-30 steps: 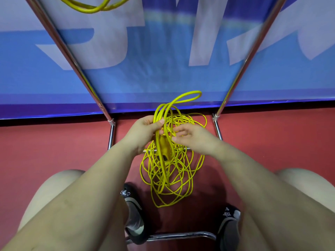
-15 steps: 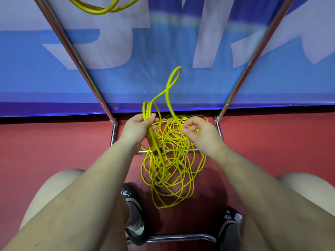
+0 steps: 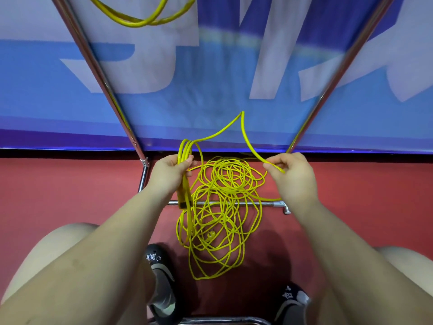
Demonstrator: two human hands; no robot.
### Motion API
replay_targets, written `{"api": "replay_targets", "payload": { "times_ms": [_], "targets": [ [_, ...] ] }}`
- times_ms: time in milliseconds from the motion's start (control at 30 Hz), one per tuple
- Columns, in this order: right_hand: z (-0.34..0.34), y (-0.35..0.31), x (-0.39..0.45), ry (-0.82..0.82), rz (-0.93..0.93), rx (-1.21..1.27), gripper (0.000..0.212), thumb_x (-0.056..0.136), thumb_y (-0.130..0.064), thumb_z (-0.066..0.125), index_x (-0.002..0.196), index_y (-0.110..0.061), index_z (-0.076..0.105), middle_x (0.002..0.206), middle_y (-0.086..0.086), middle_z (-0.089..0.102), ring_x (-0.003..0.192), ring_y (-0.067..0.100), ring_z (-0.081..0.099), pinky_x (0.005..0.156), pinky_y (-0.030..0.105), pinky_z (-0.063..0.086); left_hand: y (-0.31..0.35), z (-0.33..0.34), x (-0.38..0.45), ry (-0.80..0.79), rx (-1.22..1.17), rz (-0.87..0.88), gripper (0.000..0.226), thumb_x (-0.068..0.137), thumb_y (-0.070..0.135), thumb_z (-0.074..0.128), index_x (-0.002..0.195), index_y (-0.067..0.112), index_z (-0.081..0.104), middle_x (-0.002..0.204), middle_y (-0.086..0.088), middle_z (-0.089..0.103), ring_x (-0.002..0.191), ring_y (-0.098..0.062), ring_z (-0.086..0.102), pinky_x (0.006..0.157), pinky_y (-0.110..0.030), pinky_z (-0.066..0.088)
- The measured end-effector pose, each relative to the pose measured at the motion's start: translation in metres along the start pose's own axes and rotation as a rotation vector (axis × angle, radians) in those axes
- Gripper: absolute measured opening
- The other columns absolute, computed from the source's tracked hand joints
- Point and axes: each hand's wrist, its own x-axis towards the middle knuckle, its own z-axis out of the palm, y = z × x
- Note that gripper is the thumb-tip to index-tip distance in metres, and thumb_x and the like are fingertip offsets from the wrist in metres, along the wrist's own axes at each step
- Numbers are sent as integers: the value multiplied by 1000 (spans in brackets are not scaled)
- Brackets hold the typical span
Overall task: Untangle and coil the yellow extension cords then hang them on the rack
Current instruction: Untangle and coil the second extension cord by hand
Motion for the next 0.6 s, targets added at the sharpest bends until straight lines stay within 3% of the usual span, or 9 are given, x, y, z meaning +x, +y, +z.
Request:
{"api": "replay_targets", "payload": {
  "times_ms": [167,267,333,600],
  "targets": [
    [-10,4,0,82,-11,-53,18,85,-20,64,103,-17,68,91,3,54,83,20,57,78,31,44,-2,1,3,18,88,41,14,93,20,58,81,21,65,82,6,69,48,1,51,58,-26,41],
    [-12,7,1,107,6,-41,15,86,-18,63,100,-17,63,88,4,55,78,19,55,76,33,44,-3,4,3,17,109,49,14,93,21,58,81,21,64,84,2,69,59,-9,52,62,-28,43],
    [-13,11,1,65,17,-103,10,87,-18,61,96,-16,63,91,4,52,83,22,55,75,33,43,-4,4,4,20,124,54,14,92,24,59,80,22,66,87,-5,70,63,-13,52,67,-33,44],
    [-4,8,4,-259,39,-306,12,91,-24,55,97,-20,64,106,6,54,98,26,55,82,36,45,-1,8,2,26,39,73,11,93,21,58,84,22,65,83,4,70,57,-6,53,63,-31,45]
  ]
}}
